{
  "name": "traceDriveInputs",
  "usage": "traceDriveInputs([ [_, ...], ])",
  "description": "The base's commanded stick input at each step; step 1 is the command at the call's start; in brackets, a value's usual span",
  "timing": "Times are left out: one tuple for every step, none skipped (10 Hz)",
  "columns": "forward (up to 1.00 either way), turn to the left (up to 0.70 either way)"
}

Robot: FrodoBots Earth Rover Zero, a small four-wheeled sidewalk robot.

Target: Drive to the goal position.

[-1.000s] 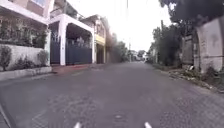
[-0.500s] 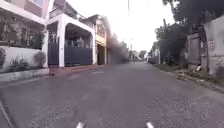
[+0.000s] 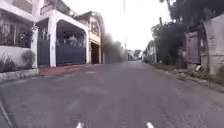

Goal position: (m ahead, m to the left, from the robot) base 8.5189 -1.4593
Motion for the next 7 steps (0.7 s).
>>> traceDriveInputs([
  [0.85, 0.00],
  [0.85, 0.00],
  [0.85, 0.00],
  [0.85, 0.00],
  [0.85, 0.00],
  [0.85, 0.00],
  [0.85, 0.00],
])
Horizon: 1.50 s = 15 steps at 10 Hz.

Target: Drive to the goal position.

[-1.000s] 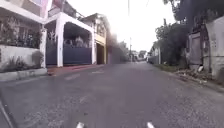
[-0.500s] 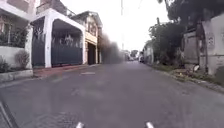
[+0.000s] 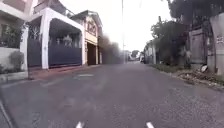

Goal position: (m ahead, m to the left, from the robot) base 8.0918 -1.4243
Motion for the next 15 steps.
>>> traceDriveInputs([
  [0.85, 0.00],
  [0.85, 0.00],
  [0.85, 0.00],
  [0.85, 0.00],
  [0.85, 0.00],
  [0.85, 0.00],
  [0.85, 0.00],
  [0.85, 0.00],
  [0.85, 0.00],
  [0.85, 0.00],
  [0.85, 0.00],
  [0.85, 0.00],
  [0.85, 0.00],
  [0.85, 0.00],
  [0.85, 0.00],
])
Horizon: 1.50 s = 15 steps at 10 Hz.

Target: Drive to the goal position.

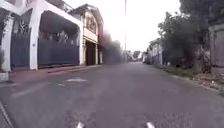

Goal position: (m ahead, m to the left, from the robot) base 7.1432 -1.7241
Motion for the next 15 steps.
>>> traceDriveInputs([
  [0.85, 0.00],
  [0.85, 0.00],
  [0.85, 0.00],
  [0.85, -0.03],
  [0.85, -0.05],
  [0.85, -0.08],
  [0.85, -0.10],
  [0.85, -0.13],
  [0.85, -0.15],
  [0.85, -0.18],
  [0.85, -0.20],
  [0.85, -0.22],
  [0.85, -0.25],
  [0.85, -0.27],
  [0.85, -0.30],
])
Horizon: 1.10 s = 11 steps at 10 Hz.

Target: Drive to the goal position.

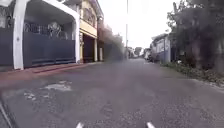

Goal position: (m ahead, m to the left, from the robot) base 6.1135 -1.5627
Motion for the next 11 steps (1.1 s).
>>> traceDriveInputs([
  [0.85, -0.32],
  [0.85, -0.30],
  [0.85, -0.20],
  [0.85, -0.09],
  [0.85, 0.00],
  [0.85, 0.00],
  [0.85, -0.02],
  [0.85, -0.05],
  [0.85, -0.14],
  [0.85, -0.23],
  [0.85, -0.33],
])
